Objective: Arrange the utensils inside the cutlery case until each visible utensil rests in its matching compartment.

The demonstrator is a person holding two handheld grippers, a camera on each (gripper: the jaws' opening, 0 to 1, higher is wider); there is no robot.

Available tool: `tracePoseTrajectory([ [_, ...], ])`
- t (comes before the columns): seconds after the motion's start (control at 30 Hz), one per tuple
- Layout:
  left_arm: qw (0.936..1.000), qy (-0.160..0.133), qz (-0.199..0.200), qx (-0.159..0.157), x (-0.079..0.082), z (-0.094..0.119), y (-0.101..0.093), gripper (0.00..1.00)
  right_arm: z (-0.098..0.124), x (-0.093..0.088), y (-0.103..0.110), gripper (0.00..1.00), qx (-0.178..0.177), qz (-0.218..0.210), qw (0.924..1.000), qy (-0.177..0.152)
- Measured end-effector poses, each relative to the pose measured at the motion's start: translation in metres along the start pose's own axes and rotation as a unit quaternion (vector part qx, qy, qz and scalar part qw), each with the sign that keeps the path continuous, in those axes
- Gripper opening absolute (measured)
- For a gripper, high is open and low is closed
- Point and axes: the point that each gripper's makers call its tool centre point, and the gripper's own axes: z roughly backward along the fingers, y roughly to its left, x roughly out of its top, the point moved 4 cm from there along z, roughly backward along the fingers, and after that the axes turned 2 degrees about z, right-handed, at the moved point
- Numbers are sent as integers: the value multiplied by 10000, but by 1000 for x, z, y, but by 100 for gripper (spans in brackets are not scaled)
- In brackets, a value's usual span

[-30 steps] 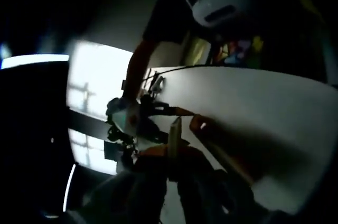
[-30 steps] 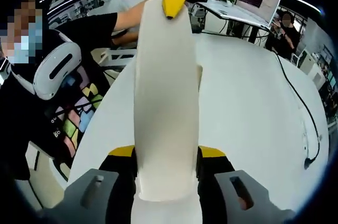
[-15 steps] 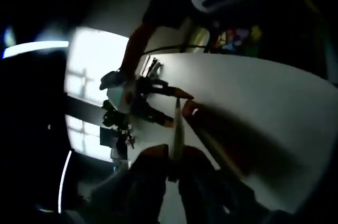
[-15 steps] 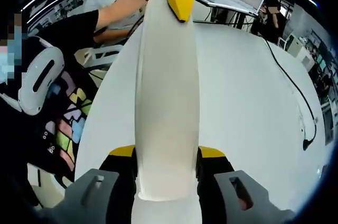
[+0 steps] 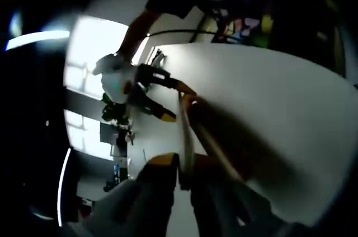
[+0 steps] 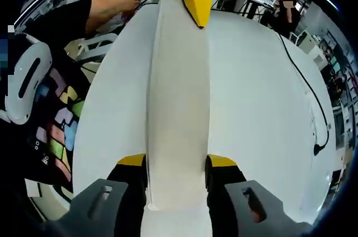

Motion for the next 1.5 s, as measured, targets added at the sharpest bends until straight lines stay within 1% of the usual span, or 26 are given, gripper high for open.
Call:
tracePoseTrajectory([
  [0.13,10000,-48,40,61,-3,-1,-3,6,2,0,1,39,-41,-13,10000,26],
  [0.2,9998,-81,99,149,-5,1,-2,5,6,1,2,37,-114,88,9999,19],
  [0.4,9991,-204,185,331,-6,4,-4,4,12,5,7,36,-144,284,9995,-30],
  [0.5,9986,-270,218,391,-15,13,-5,4,14,4,11,37,-164,318,9993,-50],
  [0.57,9984,-293,240,411,-21,17,-7,4,17,3,12,34,-150,385,9991,-59],
  [0.7,9986,-281,223,392,-31,21,-13,4,20,4,13,34,-88,348,9991,-206],
  [0.83,9986,-274,198,403,-36,24,-17,4,20,6,12,37,-90,218,9993,-306],
  [0.93,9986,-274,189,409,-39,26,-18,4,20,11,17,37,64,102,9986,-510],
  [1.0,9984,-275,192,450,-39,27,-18,4,20,14,17,39,98,0,9983,-573],
  [1.03,9973,-340,277,595,-37,27,-15,3,20,16,17,39,11,17,9980,-625],
  [1.1,9939,-569,602,728,-35,30,-12,3,22,15,17,39,-150,214,9982,-549],
  [1.13,9946,-524,526,728,-36,31,-11,3,24,16,17,39,-230,267,9979,-543],
  [1.17,9944,-497,542,753,-37,31,-11,3,25,17,18,39,-282,284,9976,-567],
  [1.23,9942,-462,575,780,-37,30,-11,3,26,17,20,40,-280,273,9974,-608],
  [1.27,9940,-503,590,778,-36,30,-12,3,26,17,21,40,-259,259,9975,-600],
  [1.3,9942,-545,554,749,-34,29,-13,3,26,16,21,43,-254,283,9976,-579],
  [1.37,9950,-517,420,744,-31,28,-13,3,27,14,19,46,-268,325,9975,-571],
  [1.43,9952,-517,332,766,-27,29,-11,3,27,13,18,50,-168,242,9976,-620],
  [1.5,9947,-576,284,806,-23,31,-8,3,26,13,17,54,-95,145,9975,-681],
])
